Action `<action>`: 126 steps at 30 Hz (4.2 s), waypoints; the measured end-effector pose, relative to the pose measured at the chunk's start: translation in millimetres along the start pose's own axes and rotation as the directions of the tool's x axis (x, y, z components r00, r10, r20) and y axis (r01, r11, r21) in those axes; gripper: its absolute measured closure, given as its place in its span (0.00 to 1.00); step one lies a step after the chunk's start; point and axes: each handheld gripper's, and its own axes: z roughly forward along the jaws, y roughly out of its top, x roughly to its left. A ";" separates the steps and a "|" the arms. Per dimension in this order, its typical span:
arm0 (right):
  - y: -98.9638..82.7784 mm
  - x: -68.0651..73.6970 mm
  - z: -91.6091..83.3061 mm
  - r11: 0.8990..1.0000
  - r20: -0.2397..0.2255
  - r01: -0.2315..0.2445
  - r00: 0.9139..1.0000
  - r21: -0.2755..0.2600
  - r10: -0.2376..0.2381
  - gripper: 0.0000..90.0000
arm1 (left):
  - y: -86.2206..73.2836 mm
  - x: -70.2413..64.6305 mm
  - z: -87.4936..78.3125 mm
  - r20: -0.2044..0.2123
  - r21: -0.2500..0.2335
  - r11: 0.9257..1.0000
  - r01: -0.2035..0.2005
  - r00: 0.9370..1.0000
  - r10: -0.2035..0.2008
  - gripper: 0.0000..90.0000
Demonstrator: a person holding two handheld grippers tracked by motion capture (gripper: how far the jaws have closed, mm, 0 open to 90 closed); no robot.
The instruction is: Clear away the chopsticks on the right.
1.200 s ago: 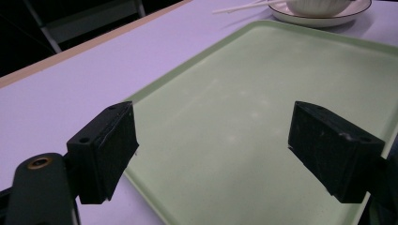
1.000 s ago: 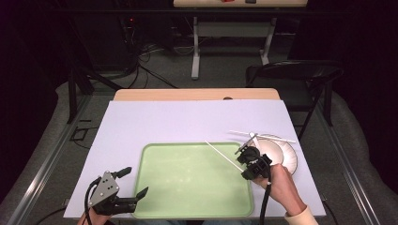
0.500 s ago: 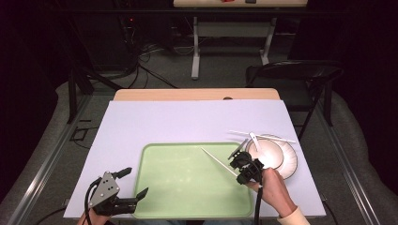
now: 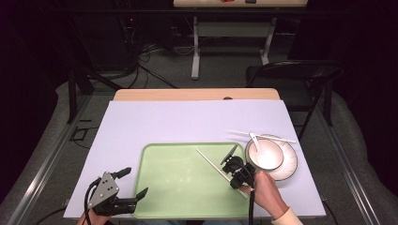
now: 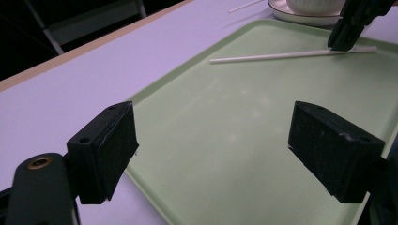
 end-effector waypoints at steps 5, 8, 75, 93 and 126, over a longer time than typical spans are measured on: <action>-0.2 -0.4 2.1 1.000 -0.003 0.004 1.000 -0.002 -0.004 0.86 | 0.0 -0.4 -0.2 0.001 0.003 1.000 -0.001 1.000 0.001 0.18; -2.3 -2.3 -1.0 1.000 -0.003 0.026 1.000 -0.009 -0.026 0.72 | 0.0 0.1 -0.9 -0.002 -0.004 1.000 0.005 1.000 -0.005 0.18; -20.0 -228.7 -47.4 0.963 0.141 0.234 0.966 -0.137 -0.215 0.21 | -1.8 5.0 -2.5 0.017 -0.039 0.997 0.069 0.997 -0.069 0.18; -4.9 -220.8 -23.4 0.941 0.120 0.337 0.935 -0.021 -0.333 0.86 | -2.1 5.3 -3.1 0.013 -0.040 0.997 0.071 0.997 -0.071 0.18; -9.0 -204.9 -62.3 0.981 0.158 0.175 0.974 -0.082 -0.161 0.93 | -1.9 4.8 -3.8 0.007 -0.044 0.996 0.072 0.997 -0.072 0.18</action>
